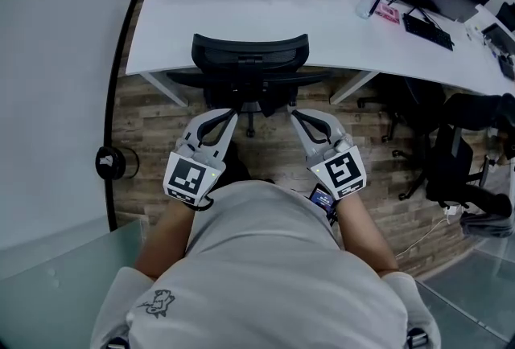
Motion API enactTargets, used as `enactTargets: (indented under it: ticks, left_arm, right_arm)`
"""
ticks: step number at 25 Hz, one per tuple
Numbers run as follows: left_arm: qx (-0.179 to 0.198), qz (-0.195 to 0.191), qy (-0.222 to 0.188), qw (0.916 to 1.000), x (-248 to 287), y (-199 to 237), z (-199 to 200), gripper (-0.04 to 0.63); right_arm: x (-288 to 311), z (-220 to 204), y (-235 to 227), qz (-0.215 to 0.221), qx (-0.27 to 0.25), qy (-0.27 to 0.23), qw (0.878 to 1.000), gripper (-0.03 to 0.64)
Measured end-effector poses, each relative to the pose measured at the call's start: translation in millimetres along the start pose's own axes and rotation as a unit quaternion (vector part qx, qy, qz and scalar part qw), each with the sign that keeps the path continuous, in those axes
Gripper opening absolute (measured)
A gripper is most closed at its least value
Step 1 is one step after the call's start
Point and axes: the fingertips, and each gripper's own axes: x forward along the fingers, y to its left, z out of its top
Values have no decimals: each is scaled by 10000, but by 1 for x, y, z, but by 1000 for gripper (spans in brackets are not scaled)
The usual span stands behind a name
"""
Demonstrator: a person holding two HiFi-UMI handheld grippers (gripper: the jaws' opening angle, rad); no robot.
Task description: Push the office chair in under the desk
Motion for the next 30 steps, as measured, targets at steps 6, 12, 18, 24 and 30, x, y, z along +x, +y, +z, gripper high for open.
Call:
enactTargets:
  ticks: [6,12,18,24,30]
  left_arm:
    - [-104,27,-166,9998,-16,-25,18,-2]
    - [-92,-61,-67,9999,-31,-36,24,-2]
    - [-84,-334,-7,9994,-45,-49,11,-2]
    - [-43,-487,-71,9988,-88,-55,6,-2]
    - [-61,-482,-116,9988,-160,-48,-1,-2]
  right_arm:
    - [-22,-2,13,175,264,-137,9994,3]
    - [-37,0,19,142,450,-232,9986,3]
    - [-47,-8,38,-7,524,-134,9985,3]
    - [-55,3,78,-155,464,-92,9988,3]
    - [-60,22,139,-273,282,-77,9992,3]
